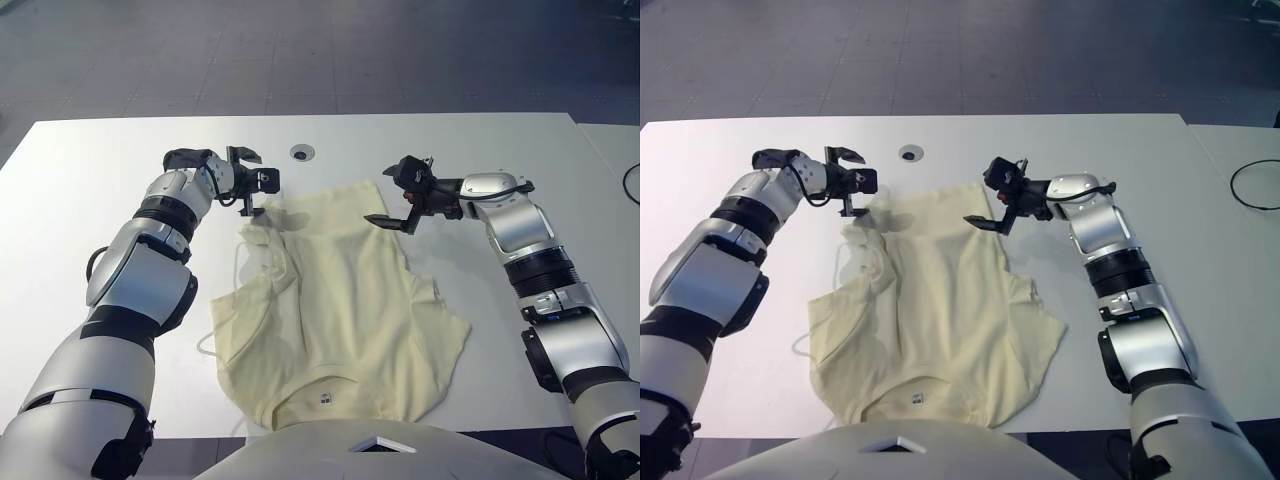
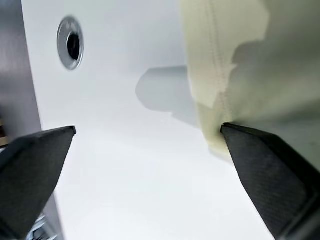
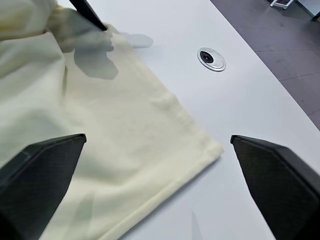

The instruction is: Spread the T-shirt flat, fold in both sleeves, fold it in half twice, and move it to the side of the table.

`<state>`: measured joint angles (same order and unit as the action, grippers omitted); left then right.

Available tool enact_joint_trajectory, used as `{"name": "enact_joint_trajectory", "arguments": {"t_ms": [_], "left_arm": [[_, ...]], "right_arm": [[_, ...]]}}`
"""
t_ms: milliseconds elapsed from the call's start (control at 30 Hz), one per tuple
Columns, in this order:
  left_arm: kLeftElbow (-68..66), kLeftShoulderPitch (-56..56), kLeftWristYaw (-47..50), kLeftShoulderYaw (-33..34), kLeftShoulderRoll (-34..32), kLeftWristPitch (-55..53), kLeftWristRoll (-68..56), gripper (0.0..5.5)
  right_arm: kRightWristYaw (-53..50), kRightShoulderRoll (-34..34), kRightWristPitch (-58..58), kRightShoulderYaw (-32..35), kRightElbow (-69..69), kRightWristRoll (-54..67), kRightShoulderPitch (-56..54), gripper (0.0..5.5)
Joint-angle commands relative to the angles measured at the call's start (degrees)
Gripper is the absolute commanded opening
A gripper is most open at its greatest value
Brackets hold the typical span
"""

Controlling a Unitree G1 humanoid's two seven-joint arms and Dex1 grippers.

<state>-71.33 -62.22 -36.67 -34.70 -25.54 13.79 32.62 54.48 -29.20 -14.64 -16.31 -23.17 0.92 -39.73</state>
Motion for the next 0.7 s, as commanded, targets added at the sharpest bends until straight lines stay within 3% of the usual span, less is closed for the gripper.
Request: {"name": "enact_joint_trajectory", "arguments": {"t_ms": [33, 233, 433, 533, 700], "left_arm": [[-3.29, -1.09, 10.68, -3.87, 1.39, 6.07, 6.36, 5.4], [-6.03, -4.8, 25.67, -9.78, 2.64, 8.73, 15.62, 5.4], [-7.79, -6.11, 32.25, -12.43, 3.88, 7.32, 20.12, 5.4], [-7.88, -7.89, 32.69, -9.24, 3.67, 6.0, 17.64, 5.4], [-5.46, -11.09, 28.74, 4.52, -0.33, 5.97, 4.76, 5.4]], "right_arm": [[-1.5, 1.32, 0.4, 0.28, -0.99, -1.27, -1.0, 5.38], [-5.21, 3.48, 0.38, 1.37, -2.79, -2.15, -2.09, 5.38], [-7.25, 6.02, -0.58, 1.97, -1.67, -1.95, -3.19, 5.38], [-7.45, 6.09, -0.99, 1.82, -0.09, -2.09, -2.16, 5.38], [-14.62, 8.78, 4.73, 1.82, -7.73, -5.06, -4.55, 5.38]]}}
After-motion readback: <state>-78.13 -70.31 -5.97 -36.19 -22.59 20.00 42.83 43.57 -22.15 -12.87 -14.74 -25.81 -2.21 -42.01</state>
